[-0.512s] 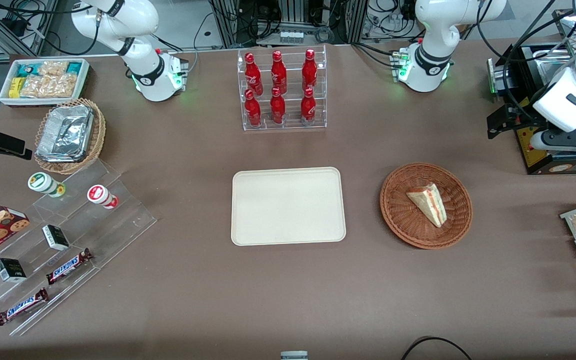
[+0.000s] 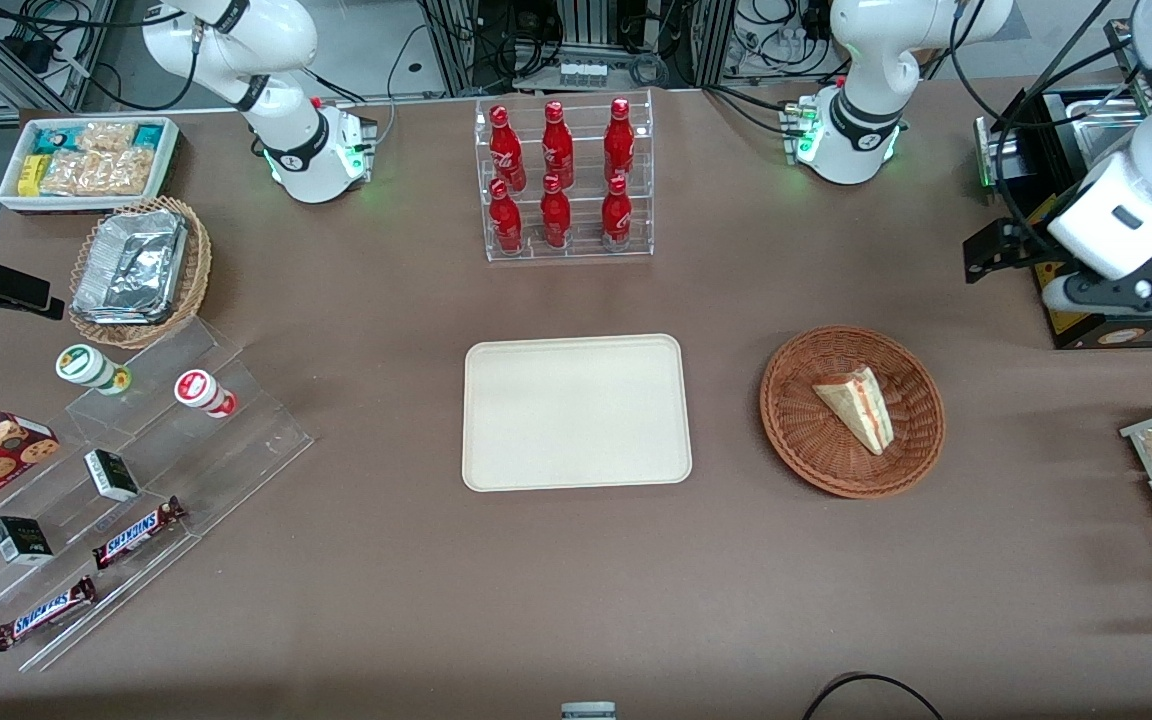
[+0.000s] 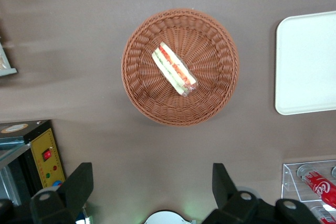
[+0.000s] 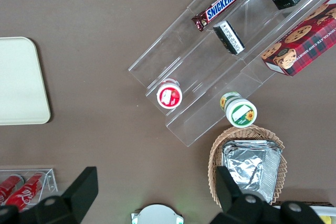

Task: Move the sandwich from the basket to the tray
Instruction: 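Move the left gripper over the sandwich in the wicker basket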

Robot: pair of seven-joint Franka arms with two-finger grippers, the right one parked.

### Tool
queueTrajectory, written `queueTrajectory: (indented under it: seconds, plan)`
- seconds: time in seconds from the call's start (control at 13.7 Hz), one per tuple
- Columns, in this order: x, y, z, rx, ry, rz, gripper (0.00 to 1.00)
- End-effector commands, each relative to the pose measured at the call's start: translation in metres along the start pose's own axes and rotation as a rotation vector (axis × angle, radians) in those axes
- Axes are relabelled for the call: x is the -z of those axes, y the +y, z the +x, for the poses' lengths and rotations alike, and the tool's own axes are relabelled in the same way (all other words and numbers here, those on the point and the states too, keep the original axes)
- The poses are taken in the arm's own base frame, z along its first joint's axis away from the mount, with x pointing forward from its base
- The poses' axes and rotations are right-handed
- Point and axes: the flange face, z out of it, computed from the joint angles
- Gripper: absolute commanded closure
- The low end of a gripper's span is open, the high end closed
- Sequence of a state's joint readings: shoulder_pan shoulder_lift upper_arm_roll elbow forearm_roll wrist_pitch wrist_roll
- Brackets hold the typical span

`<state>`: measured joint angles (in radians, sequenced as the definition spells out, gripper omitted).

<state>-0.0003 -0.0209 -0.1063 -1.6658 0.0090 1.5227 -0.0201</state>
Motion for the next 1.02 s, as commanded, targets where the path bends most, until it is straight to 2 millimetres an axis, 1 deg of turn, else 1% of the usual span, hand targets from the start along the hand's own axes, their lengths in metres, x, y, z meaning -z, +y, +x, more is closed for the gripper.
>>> queueTrajectory:
  seconds: [0.0, 0.15, 0.51, 0.66, 0.8, 0.95]
  plan:
    - [-0.045, 0.002, 0.004, -0.014, -0.019, 0.007, 0.00]
    - [-0.082, 0.003, 0.007, -0.014, -0.004, 0.007, 0.00]
    - [-0.158, 0.005, 0.003, -0.011, 0.079, 0.007, 0.00]
    - [-0.183, 0.005, 0.000, -0.004, 0.120, 0.005, 0.00]
    - [-0.204, 0.006, 0.003, 0.048, 0.150, -0.003, 0.00]
    - [-0.219, 0.006, 0.003, 0.142, 0.166, -0.013, 0.00]
